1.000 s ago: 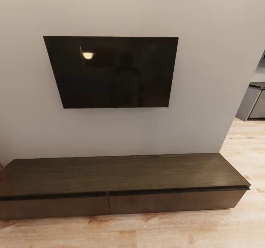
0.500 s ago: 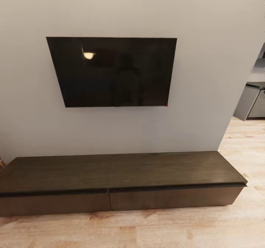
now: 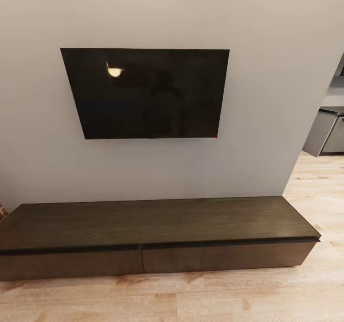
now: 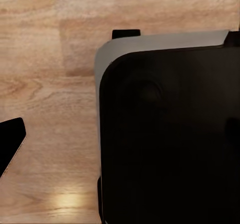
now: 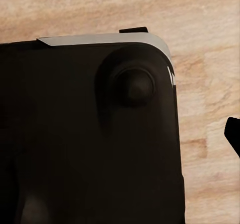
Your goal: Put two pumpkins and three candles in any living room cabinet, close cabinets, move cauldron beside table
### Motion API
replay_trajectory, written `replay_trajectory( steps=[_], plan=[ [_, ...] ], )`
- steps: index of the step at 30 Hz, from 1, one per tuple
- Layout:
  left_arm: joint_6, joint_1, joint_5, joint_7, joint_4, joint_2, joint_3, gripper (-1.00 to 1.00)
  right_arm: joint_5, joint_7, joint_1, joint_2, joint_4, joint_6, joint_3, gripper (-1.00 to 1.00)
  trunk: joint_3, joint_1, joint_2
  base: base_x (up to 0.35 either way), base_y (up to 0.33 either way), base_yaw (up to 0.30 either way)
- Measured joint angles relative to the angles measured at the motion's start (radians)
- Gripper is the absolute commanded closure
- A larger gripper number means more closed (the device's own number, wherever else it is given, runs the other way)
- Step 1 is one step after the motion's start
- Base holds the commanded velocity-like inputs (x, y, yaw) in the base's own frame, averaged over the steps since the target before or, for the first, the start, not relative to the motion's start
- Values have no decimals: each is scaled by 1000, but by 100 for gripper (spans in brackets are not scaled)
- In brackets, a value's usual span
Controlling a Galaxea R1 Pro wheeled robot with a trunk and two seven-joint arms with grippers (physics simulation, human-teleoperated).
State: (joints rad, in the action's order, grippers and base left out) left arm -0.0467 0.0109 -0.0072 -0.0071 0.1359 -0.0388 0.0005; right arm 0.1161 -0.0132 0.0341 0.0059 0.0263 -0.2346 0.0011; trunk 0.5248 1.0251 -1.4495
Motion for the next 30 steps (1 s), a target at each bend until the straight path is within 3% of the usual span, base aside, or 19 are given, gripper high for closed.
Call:
replay_trajectory(
  steps=[7, 30],
  plan=[
    [6, 3, 2, 0, 43, -20, 3, -100, 0, 0, 0, 0, 0, 0, 0, -100, 0, 0, 0, 0, 0, 0],
    [-18, 2, 11, -11, 110, -18, 5, -100, 3, -1, 0, -2, -1, -7, 0, -100, 0, 0, 0, 0, 0, 0]
  ],
)
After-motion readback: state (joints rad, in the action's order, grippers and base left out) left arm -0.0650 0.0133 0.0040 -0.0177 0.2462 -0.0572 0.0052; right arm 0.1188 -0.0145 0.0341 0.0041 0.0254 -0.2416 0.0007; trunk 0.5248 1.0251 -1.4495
